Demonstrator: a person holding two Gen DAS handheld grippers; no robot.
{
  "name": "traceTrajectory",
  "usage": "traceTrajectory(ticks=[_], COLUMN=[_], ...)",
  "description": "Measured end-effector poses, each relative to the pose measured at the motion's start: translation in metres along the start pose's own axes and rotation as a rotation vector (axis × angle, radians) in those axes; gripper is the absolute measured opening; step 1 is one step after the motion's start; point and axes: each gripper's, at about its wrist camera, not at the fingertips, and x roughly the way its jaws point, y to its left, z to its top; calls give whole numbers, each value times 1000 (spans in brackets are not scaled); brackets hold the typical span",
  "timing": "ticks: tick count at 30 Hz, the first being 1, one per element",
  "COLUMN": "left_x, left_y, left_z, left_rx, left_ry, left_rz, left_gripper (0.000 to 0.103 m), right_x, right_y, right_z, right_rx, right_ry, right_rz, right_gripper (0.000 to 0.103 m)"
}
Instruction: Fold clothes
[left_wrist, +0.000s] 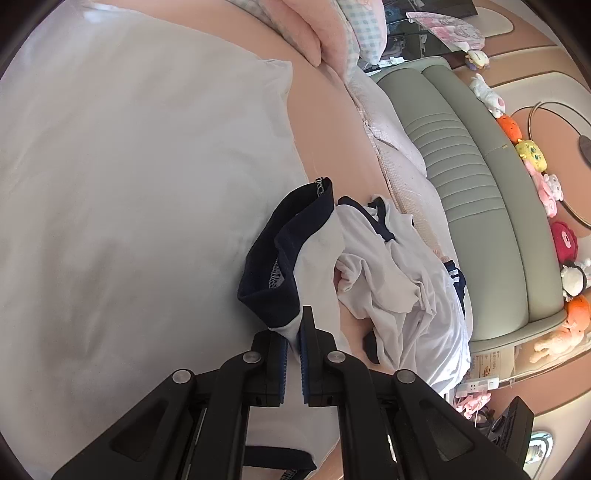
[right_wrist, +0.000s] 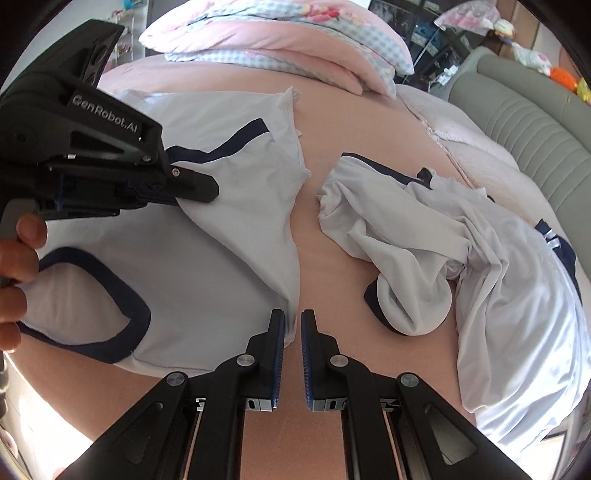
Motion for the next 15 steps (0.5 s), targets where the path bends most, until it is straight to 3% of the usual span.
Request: traceTrajectory(ticks=[6,11,12,13,15], left_x=[-4,-12,-13,-14,-14], left_y=[11,10,9,8,8], left_z=[-6,-4,-3,-2,-1], left_rx=[-26,-11,-3,0,-1], left_ry=[-30,-61,-63,-65,-63], left_rz=[9,3,9,9,7], left_gripper=[4,4,4,4,4], right_x=[-1,-3,-3,-3,-4], right_y=[8,-8,-13,-18,-23], right_z=[-4,-5,-4,-4,-3], right_rx=[-81,2,34,59,88], right_ry=[-22,-33,-34,-39,-56], right_rz=[-35,59,71,75,82], right_gripper=[7,10,20,36,51])
